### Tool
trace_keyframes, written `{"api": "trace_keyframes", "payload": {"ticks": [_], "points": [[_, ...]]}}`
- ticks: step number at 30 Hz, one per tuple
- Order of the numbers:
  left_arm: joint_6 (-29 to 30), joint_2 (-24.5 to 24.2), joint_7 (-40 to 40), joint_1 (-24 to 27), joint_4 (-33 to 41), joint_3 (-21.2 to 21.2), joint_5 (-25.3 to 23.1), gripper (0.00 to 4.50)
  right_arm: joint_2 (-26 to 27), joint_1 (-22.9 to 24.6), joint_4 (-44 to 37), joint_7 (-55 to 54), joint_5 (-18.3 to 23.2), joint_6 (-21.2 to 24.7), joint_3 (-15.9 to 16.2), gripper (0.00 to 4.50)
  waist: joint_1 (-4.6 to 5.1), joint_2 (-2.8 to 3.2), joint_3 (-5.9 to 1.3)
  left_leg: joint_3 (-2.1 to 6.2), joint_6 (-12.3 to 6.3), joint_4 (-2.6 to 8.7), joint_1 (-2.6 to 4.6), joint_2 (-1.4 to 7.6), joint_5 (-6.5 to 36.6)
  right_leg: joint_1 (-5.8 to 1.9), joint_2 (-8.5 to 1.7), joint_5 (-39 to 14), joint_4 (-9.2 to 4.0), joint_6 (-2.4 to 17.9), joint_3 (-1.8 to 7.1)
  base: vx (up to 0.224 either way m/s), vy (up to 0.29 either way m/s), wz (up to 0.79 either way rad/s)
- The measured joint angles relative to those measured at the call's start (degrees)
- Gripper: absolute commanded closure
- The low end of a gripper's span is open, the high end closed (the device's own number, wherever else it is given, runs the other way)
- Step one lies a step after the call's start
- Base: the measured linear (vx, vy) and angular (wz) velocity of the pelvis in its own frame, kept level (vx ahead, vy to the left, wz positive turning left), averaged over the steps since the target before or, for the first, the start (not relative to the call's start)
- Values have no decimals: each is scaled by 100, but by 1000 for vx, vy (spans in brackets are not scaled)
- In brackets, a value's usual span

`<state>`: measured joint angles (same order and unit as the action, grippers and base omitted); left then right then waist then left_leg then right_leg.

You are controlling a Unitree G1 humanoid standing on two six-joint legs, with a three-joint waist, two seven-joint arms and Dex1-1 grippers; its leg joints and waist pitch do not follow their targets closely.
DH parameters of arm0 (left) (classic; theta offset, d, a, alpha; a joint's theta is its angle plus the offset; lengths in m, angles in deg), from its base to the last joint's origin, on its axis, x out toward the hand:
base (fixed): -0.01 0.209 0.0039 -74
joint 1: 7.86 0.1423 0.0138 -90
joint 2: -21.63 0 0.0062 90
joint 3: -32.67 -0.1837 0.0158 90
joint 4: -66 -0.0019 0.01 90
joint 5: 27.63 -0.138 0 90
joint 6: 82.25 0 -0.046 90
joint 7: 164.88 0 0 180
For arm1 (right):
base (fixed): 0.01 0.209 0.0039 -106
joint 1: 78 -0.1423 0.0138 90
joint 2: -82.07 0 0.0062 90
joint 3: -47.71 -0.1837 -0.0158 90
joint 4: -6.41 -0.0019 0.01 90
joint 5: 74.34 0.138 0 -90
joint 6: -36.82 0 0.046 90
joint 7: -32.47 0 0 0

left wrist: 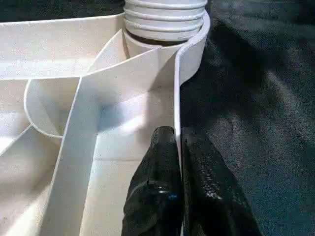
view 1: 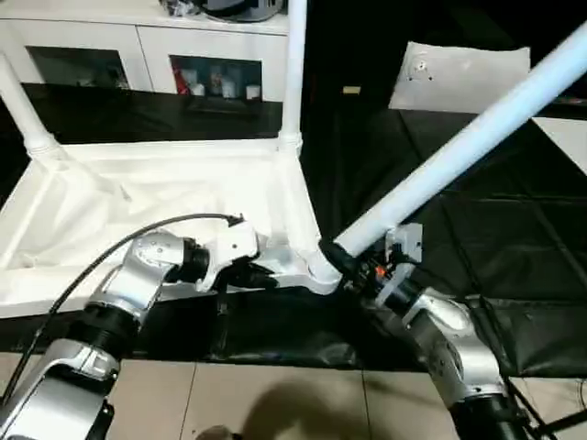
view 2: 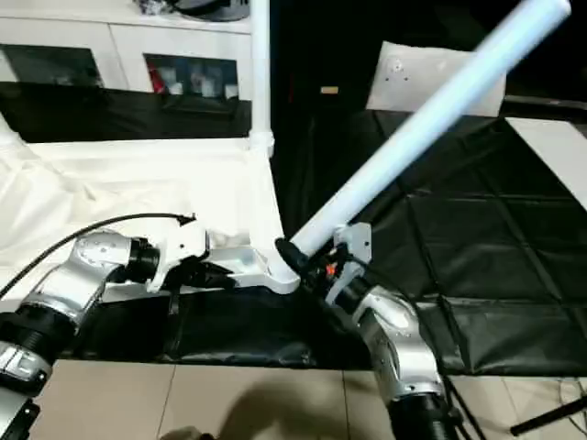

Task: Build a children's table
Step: Insert table leg to table base

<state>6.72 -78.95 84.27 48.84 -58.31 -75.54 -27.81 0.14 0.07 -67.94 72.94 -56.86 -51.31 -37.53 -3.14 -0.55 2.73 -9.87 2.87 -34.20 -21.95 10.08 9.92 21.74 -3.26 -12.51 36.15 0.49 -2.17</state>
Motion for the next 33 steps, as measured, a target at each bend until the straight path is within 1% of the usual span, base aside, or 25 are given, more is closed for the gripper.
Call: {"api": "trace_keyframes", "payload": {"ticks": [3,5,7,8,9,12,14,17,19,21,25,29,33], "points": [[-33,-12,0,-7,-32,0,-12,450,-165,-152,-30,23,-349,-76,229,258,6,-7,-4,0,1,0,2,1,-1,-2,1,0,0,0,0,0,0,0],[-40,-27,-1,-9,-36,0,-21,450,-201,-236,-28,52,-460,-74,308,258,12,-12,-5,0,1,-1,3,1,-1,-2,0,0,0,0,1,0,0,0],[-80,-76,16,-14,-37,-13,-38,450,-319,-411,22,173,-515,16,429,258,44,-27,-8,0,1,-2,3,0,-1,-2,0,0,1,0,2,0,0,0],[-102,-98,26,-14,-37,-19,-75,450,-374,-506,52,247,-572,59,487,258,59,-39,-14,0,1,-1,3,2,-1,0,1,0,3,0,0,0,0,0],[-124,-132,49,-17,-38,-23,-84,450,-432,-650,125,369,-620,131,556,258,86,-70,-24,0,1,-1,2,6,-1,0,1,0,5,0,-5,0,0,0],[-164,-166,85,-26,-38,-36,-110,450,-519,-847,240,592,-665,230,631,258,113,-123,-31,0,1,-1,2,12,-1,0,3,0,5,-1,-9,0,0,0],[-171,-177,123,-39,-38,-51,-125,450,-543,-887,271,670,-666,255,642,258,117,-145,-39,-1,1,-1,1,12,-1,-1,3,-1,2,-2,-8,0,0,0],[-202,-224,256,-109,-54,-98,-155,450,-631,-1075,438,995,-662,266,688,258,127,-184,-28,-1,1,0,-1,12,-1,2,3,-2,0,-3,-8,0,0,0],[-224,-229,322,-139,-59,-105,-179,450,-662,-1108,476,1128,-653,273,690,258,124,-202,-18,-1,1,4,-1,12,-1,2,3,-6,-2,-4,-8,0,0,0],[-256,-244,411,-217,-91,-154,-189,450,-726,-1091,464,1276,-629,312,696,258,108,-219,7,-1,1,8,-1,11,-1,4,3,-7,-5,-4,-8,0,0,0],[-308,-271,572,-263,-97,-193,-195,450,-808,-1037,262,1512,-591,428,752,258,75,-204,30,-2,0,30,-1,6,0,0,1,-8,-30,-4,-8,0,0,0],[-410,-296,727,-337,-155,-256,-216,450,-888,-973,65,1662,-587,500,812,258,51,-199,35,-4,1,63,1,3,0,-2,1,-8,-61,-4,-10,0,0,0],[-486,-299,828,-406,-240,-302,-233,450,-914,-937,-35,1797,-589,552,823,258,25,-197,36,-14,1,111,27,2,0,-25,2,-9,-108,-3,-12,0,0,0]]}}
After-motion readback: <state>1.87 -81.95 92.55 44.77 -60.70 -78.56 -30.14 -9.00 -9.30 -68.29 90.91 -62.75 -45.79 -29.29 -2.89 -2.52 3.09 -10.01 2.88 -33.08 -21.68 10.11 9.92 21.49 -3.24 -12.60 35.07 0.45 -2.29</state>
